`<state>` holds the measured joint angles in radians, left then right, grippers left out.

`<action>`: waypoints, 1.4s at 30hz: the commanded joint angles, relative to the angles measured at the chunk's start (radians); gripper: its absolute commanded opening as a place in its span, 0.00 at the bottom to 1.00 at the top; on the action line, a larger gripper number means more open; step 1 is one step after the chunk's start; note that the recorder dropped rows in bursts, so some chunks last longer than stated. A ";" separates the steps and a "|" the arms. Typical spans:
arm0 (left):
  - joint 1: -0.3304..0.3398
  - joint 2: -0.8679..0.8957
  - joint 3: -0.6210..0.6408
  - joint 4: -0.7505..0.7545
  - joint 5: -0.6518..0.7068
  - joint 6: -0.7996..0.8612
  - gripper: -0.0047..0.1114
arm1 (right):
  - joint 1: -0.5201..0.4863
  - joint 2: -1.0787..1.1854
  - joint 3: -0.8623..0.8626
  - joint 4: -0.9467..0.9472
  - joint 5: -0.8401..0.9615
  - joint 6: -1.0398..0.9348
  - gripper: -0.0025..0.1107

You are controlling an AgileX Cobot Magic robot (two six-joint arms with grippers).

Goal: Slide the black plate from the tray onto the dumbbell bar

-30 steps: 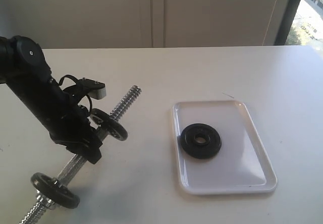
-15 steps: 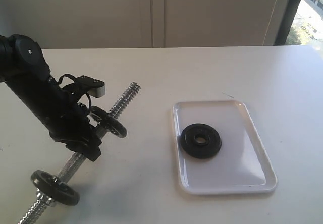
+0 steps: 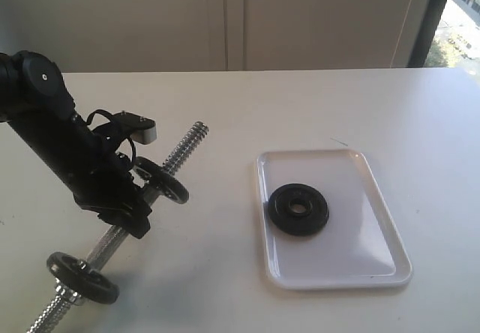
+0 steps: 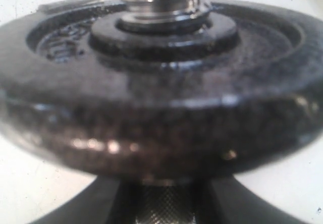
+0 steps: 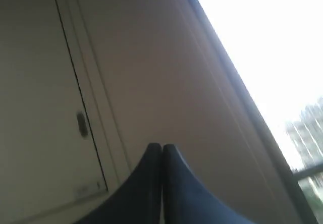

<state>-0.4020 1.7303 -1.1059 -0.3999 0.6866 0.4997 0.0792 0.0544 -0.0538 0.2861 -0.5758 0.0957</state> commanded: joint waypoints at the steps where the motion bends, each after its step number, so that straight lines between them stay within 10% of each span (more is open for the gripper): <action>1: 0.000 -0.056 -0.022 -0.082 0.018 0.000 0.04 | 0.001 0.194 -0.100 -0.008 0.261 -0.060 0.02; 15: 0.000 -0.056 -0.022 -0.082 0.022 0.000 0.04 | 0.177 1.210 -0.934 -0.043 1.383 -0.347 0.02; 22: 0.000 -0.056 -0.022 -0.082 0.024 0.000 0.04 | 0.421 1.546 -1.078 -0.280 1.437 -0.250 0.02; 29: 0.000 -0.056 -0.022 -0.083 0.024 -0.002 0.04 | 0.448 1.704 -1.122 -0.286 1.337 -0.266 0.04; 34: 0.000 -0.056 -0.022 -0.083 0.028 -0.002 0.04 | 0.448 1.718 -1.149 -0.280 1.363 -0.301 0.34; 39: 0.000 -0.056 -0.022 -0.083 0.039 -0.002 0.04 | 0.448 1.718 -1.157 -0.297 1.345 -0.319 0.91; 42: 0.000 -0.056 -0.022 -0.083 0.039 -0.002 0.04 | 0.448 1.718 -1.157 -0.317 1.331 -0.322 0.95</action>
<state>-0.4020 1.7303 -1.1059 -0.3999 0.6866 0.4997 0.5231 1.7738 -1.2050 -0.0092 0.7692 -0.2121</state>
